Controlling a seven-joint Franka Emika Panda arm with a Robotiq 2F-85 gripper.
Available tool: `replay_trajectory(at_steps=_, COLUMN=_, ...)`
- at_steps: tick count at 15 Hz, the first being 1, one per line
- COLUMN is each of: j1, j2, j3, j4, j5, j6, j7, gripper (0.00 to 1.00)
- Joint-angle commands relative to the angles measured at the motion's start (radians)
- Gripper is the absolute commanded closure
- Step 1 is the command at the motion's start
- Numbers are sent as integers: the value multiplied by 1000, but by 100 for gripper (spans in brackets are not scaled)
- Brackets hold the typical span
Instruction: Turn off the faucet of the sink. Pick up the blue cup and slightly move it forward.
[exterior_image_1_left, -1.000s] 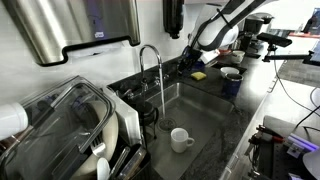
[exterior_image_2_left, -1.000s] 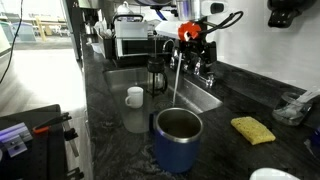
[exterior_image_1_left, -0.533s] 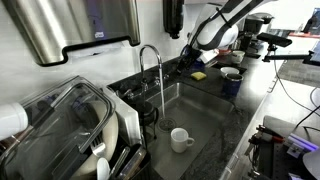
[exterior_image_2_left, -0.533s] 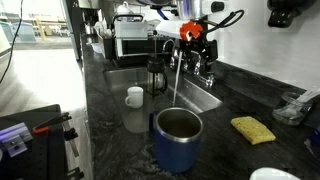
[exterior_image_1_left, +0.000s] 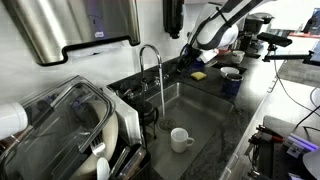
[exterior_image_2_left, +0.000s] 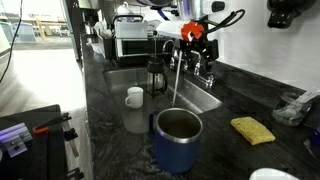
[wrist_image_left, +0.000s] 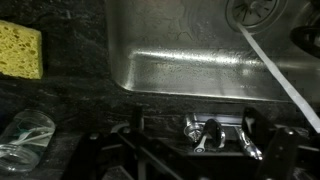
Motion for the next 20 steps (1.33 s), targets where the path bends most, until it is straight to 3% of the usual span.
replay_trajectory(at_steps=1, j1=-7, j2=-1, j3=8, j4=0, j5=-8, j6=-1, j7=8, gripper=0)
replay_trajectory(at_steps=5, j1=-7, j2=-1, j3=8, j4=0, j5=-8, j6=-1, j7=8, gripper=0)
replay_trajectory(at_steps=10, j1=-24, j2=105, j3=74, j4=156, j5=107, j6=9, j7=-30, gripper=0)
replay_trajectory(at_steps=13, j1=-32, j2=176, j3=77, j4=276, j5=103, j6=-33, j7=-7, gripper=0)
replay_trajectory(at_steps=20, j1=-71, j2=268, j3=79, j4=468, j5=88, j6=-278, j7=-13, gripper=0)
